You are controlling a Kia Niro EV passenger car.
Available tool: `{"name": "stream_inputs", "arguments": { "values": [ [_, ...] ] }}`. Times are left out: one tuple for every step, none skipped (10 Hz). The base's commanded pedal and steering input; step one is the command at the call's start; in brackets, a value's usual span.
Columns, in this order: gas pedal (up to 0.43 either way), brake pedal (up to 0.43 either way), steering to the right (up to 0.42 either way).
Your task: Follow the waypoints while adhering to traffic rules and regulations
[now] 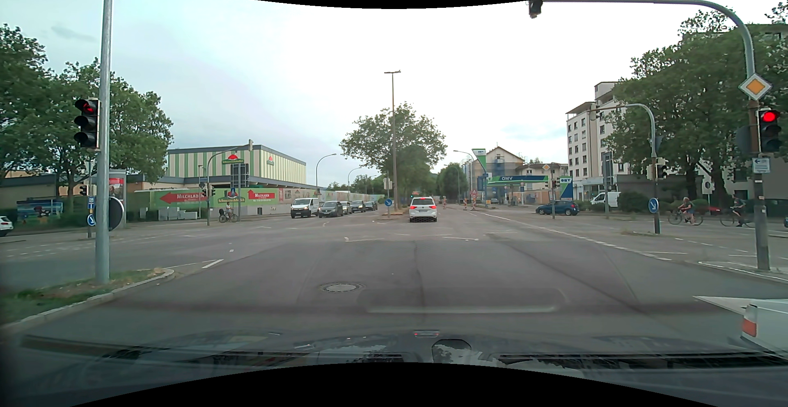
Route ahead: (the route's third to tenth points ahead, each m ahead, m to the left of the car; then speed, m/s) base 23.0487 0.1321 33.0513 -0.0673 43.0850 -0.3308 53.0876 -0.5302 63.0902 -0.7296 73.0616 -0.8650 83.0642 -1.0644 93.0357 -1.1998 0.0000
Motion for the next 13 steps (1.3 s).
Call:
{"name": "stream_inputs", "arguments": {
  "values": [
    [0.000, 0.262, 0.002],
    [0.000, 0.262, 0.002],
    [0.000, 0.262, 0.001],
    [0.000, 0.262, 0.001],
    [0.000, 0.262, 0.002],
    [0.000, 0.262, 0.002],
    [0.000, 0.262, 0.002],
    [0.000, 0.262, 0.002],
    [0.000, 0.262, 0.002],
    [0.000, 0.262, 0.002],
    [0.000, 0.262, 0.002],
    [0.000, 0.262, 0.002],
    [0.000, 0.262, 0.002]
  ]
}}
